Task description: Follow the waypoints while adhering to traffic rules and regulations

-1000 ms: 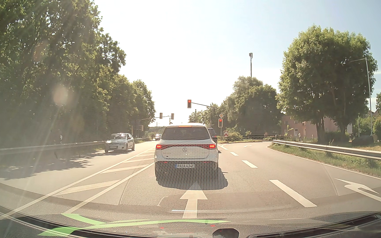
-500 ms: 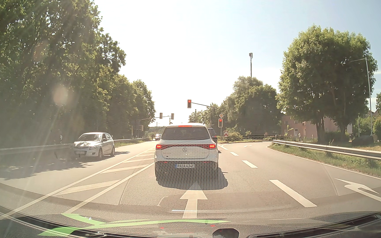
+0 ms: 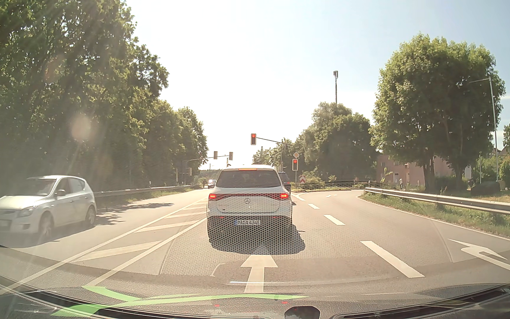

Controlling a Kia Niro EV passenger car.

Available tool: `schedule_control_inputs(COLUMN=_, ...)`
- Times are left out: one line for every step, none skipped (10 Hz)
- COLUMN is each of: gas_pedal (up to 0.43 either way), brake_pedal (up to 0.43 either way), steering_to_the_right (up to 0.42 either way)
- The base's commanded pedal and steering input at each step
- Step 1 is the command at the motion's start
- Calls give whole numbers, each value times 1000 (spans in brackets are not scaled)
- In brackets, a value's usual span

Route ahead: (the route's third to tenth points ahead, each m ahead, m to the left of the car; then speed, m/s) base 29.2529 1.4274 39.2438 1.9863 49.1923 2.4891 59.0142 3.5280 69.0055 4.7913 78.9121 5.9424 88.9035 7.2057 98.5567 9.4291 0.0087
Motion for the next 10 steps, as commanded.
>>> schedule_control_inputs(gas_pedal=0, brake_pedal=299, steering_to_the_right=0)
schedule_control_inputs(gas_pedal=0, brake_pedal=299, steering_to_the_right=0)
schedule_control_inputs(gas_pedal=0, brake_pedal=299, steering_to_the_right=0)
schedule_control_inputs(gas_pedal=0, brake_pedal=299, steering_to_the_right=0)
schedule_control_inputs(gas_pedal=0, brake_pedal=299, steering_to_the_right=0)
schedule_control_inputs(gas_pedal=0, brake_pedal=299, steering_to_the_right=0)
schedule_control_inputs(gas_pedal=0, brake_pedal=299, steering_to_the_right=0)
schedule_control_inputs(gas_pedal=0, brake_pedal=299, steering_to_the_right=0)
schedule_control_inputs(gas_pedal=0, brake_pedal=299, steering_to_the_right=0)
schedule_control_inputs(gas_pedal=0, brake_pedal=299, steering_to_the_right=0)
